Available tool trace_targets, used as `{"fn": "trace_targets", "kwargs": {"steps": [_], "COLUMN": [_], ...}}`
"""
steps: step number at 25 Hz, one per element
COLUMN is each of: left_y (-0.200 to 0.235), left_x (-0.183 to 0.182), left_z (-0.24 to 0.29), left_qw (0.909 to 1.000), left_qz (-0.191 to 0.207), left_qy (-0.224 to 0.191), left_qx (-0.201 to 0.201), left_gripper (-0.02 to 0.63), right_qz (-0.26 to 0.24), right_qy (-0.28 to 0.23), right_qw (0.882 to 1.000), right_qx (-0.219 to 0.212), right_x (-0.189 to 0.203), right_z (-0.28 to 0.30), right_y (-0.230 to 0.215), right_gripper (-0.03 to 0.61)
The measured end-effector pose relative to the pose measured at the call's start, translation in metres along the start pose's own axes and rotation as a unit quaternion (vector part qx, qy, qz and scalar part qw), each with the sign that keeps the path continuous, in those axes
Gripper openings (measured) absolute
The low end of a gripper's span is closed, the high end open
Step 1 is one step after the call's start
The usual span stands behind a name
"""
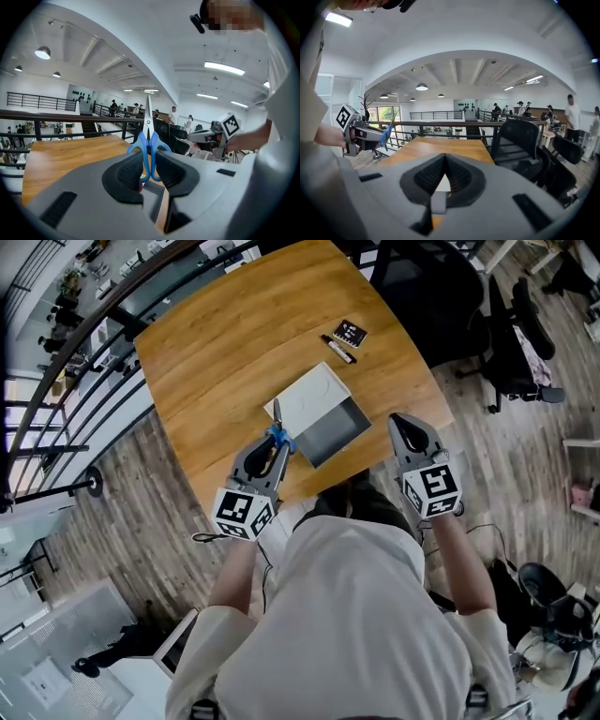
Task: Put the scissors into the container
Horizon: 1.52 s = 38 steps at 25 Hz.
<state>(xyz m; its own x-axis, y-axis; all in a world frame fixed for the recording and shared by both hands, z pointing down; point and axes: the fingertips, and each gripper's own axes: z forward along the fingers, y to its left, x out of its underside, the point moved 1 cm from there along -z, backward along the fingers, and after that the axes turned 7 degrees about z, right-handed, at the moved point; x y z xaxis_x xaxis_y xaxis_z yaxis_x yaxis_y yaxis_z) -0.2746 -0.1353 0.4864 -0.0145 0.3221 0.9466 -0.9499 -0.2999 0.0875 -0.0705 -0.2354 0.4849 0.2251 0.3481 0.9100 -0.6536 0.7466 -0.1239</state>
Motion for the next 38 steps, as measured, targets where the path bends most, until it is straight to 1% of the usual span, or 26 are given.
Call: {"fn": "trace_targets", "kwargs": {"steps": [3, 7, 11, 14, 18, 24, 32, 38], "left_y": [-0.005, -0.011, -0.017, -0.024, -0.029, -0.032, -0.037, -0.038], "left_x": [0.011, 0.043, 0.069, 0.090, 0.118, 0.175, 0.223, 0.247], "left_z": [0.021, 0.051, 0.076, 0.090, 0.112, 0.138, 0.154, 0.159], "left_qw": [0.9995, 0.9965, 0.9915, 0.9858, 0.9793, 0.9623, 0.9405, 0.9231], "left_qz": [0.018, 0.038, 0.057, 0.072, 0.084, 0.101, 0.122, 0.131], "left_qy": [0.023, 0.071, 0.109, 0.140, 0.169, 0.234, 0.296, 0.340], "left_qx": [0.006, 0.024, 0.042, 0.060, 0.073, 0.094, 0.113, 0.123], "left_gripper": [0.080, 0.080, 0.080, 0.080, 0.080, 0.080, 0.080, 0.080], "right_qz": [0.007, 0.020, 0.028, 0.036, 0.040, 0.056, 0.064, 0.069], "right_qy": [0.008, 0.028, 0.040, 0.050, 0.061, 0.074, 0.088, 0.093], "right_qw": [1.000, 0.999, 0.999, 0.998, 0.997, 0.995, 0.994, 0.993], "right_qx": [0.001, 0.006, 0.013, 0.019, 0.018, 0.021, 0.019, 0.019], "right_x": [0.007, 0.024, 0.033, 0.042, 0.053, 0.069, 0.084, 0.091], "right_z": [0.004, 0.010, 0.016, 0.016, 0.022, 0.028, 0.032, 0.036], "right_y": [-0.011, -0.026, -0.040, -0.045, -0.052, -0.059, -0.064, -0.064], "right_gripper": [0.003, 0.002, 0.002, 0.002, 0.002, 0.002, 0.002, 0.003]}}
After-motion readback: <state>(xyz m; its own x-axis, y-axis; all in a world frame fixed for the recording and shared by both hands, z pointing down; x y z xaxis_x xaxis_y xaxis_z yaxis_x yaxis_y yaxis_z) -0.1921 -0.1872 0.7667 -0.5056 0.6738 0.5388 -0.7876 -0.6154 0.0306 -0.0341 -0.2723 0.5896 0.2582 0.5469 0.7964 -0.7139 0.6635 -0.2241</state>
